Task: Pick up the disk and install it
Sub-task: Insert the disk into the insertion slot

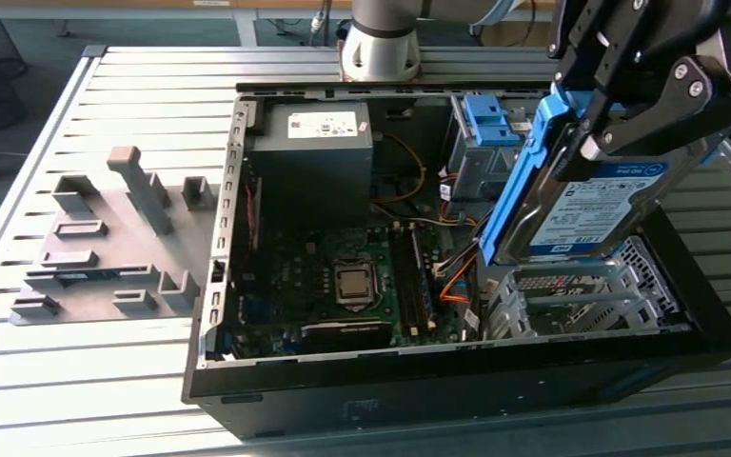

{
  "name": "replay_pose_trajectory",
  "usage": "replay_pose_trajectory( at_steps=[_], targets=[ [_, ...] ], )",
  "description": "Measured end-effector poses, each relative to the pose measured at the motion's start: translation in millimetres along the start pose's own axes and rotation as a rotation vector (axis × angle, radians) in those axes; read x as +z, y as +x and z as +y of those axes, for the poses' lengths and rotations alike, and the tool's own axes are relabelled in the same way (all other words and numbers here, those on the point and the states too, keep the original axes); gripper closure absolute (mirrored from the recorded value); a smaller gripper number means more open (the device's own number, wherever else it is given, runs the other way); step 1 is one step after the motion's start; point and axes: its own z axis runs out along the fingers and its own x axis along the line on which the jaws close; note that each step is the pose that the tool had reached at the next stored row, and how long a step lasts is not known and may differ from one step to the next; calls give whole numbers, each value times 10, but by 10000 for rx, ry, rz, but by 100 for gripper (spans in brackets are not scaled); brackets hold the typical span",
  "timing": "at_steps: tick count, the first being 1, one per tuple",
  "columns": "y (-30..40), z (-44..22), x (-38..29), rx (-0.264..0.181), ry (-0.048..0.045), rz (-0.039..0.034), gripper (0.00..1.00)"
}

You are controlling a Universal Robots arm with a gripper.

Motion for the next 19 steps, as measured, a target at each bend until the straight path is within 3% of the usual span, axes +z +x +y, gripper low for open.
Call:
replay_pose_trajectory(
  at_steps=[6,11,19],
  targets=[
    [37,-103,46,2,1,-1,64],
    [57,-249,110,1,0,0,64],
    [62,-352,200,1,0,0,64]
  ],
)
